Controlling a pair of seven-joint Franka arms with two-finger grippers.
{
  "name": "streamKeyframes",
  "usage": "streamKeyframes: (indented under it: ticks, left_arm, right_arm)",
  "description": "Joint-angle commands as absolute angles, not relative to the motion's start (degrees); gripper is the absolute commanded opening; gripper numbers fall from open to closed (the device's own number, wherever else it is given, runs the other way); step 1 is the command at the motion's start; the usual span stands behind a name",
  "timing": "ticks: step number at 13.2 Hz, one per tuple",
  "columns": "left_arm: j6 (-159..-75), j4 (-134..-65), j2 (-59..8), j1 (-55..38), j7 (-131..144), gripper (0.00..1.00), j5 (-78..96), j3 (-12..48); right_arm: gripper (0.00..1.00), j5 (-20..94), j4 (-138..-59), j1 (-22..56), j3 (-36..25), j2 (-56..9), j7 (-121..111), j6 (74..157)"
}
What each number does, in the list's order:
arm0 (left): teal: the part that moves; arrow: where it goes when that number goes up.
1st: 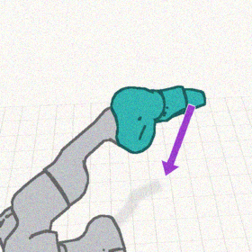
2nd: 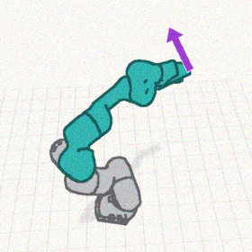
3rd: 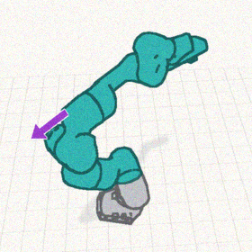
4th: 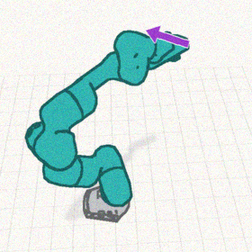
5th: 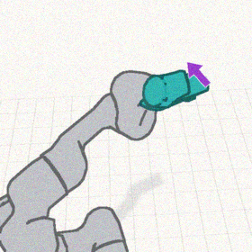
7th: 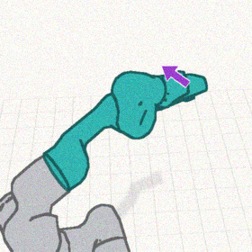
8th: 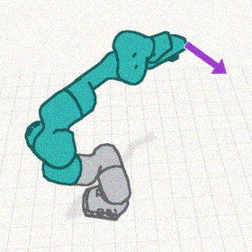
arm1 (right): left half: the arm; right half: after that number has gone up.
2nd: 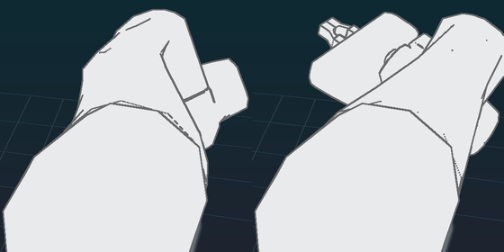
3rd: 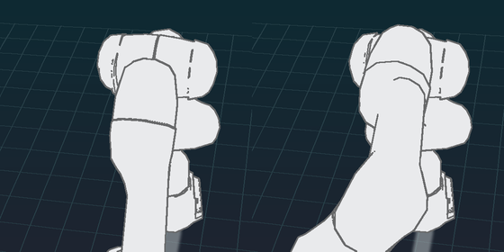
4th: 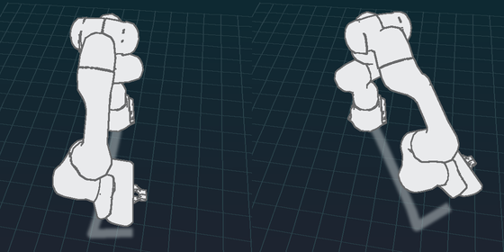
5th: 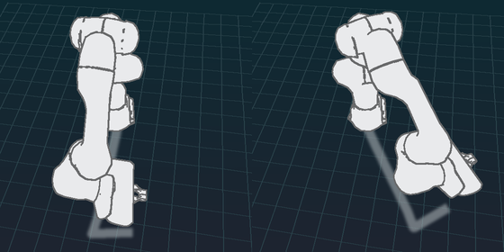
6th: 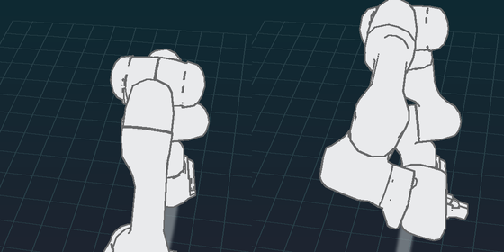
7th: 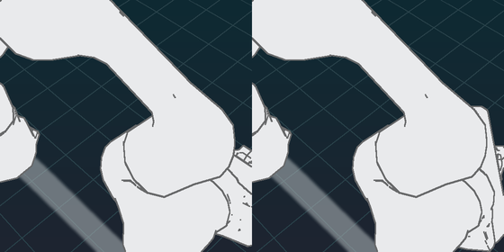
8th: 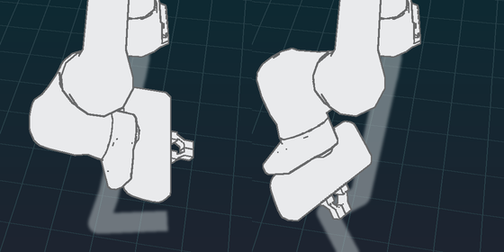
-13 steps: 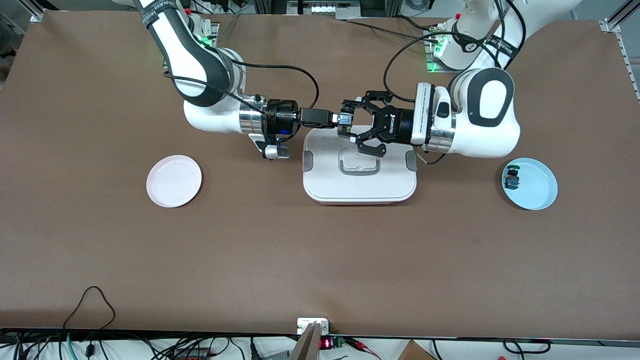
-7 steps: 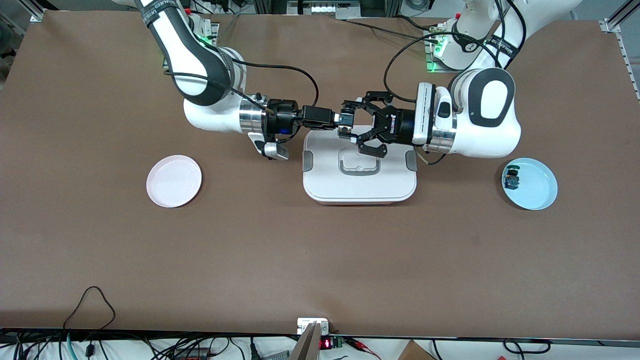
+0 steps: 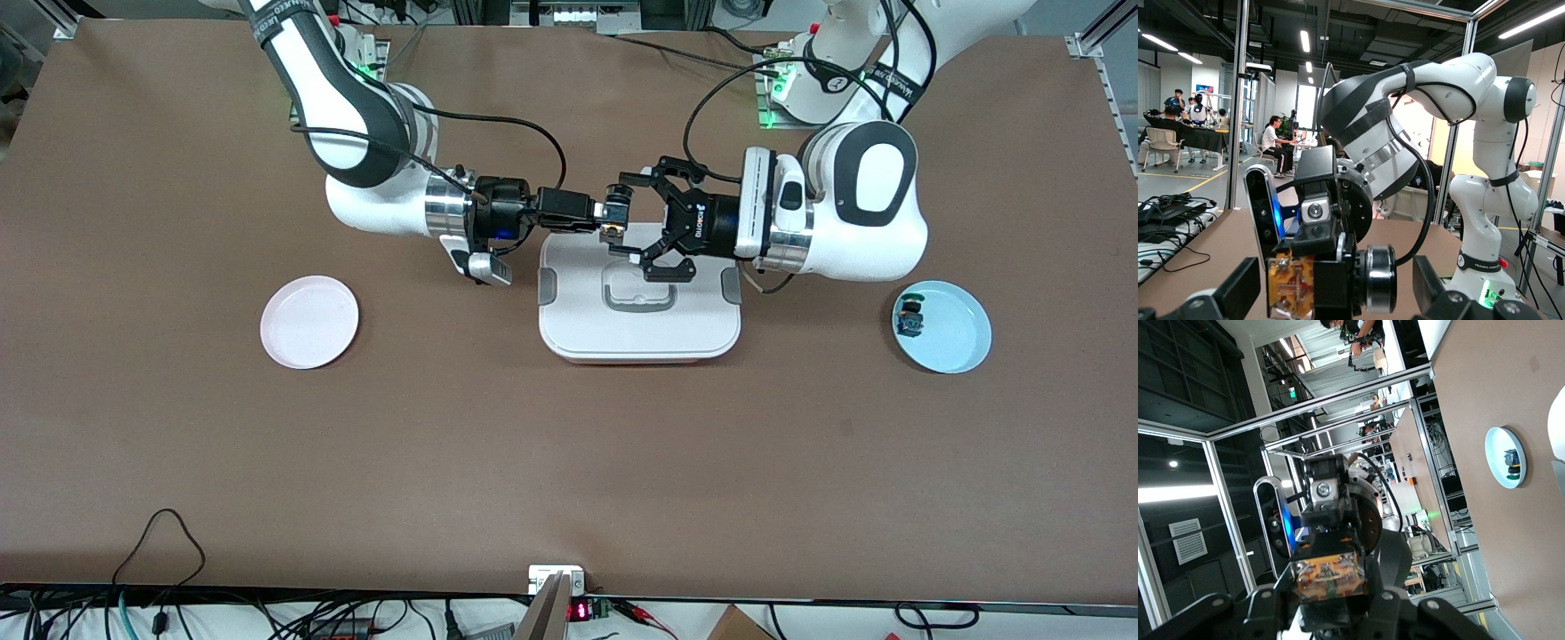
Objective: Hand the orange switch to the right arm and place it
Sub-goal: 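Open the left gripper and withdraw while the right gripper carries the switch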
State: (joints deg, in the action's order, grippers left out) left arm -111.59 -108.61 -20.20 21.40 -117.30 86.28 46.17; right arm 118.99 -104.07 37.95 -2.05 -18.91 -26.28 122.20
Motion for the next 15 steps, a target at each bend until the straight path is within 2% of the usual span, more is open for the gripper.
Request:
streamKeyframes:
  ticks: [1, 7, 10, 13, 15]
  left_arm:
    - [-103.93, -108.98, -21.96, 26.52, -118.82, 1.00, 87.28, 46.32]
    - [-89.67, -108.98, -22.41, 37.78, -118.48, 1.00, 78.76, 46.05]
    - [-84.38, -108.20, -22.41, 41.30, -115.76, 1.00, 76.38, 46.05]
    - [-79.20, -104.43, -23.37, 44.55, -110.67, 1.00, 70.52, 45.97]
    - [-76.74, -99.43, -25.83, 45.61, -107.15, 1.00, 63.31, 43.87]
  right_arm:
    - [0.00, 119.88, -103.80, 38.41, -2.29, -17.93, -27.42, 123.22]
    - [0.00, 119.10, -105.64, 37.18, -2.72, -16.53, -27.51, 122.70]
    - [0.00, 113.75, -106.96, 34.81, -2.81, -15.56, -27.42, 122.52]
    - [0.00, 110.06, -109.41, 32.00, -2.81, -14.33, -27.42, 122.43]
    - [0.00, 102.61, -111.17, 29.11, -2.81, -13.80, -27.42, 122.34]
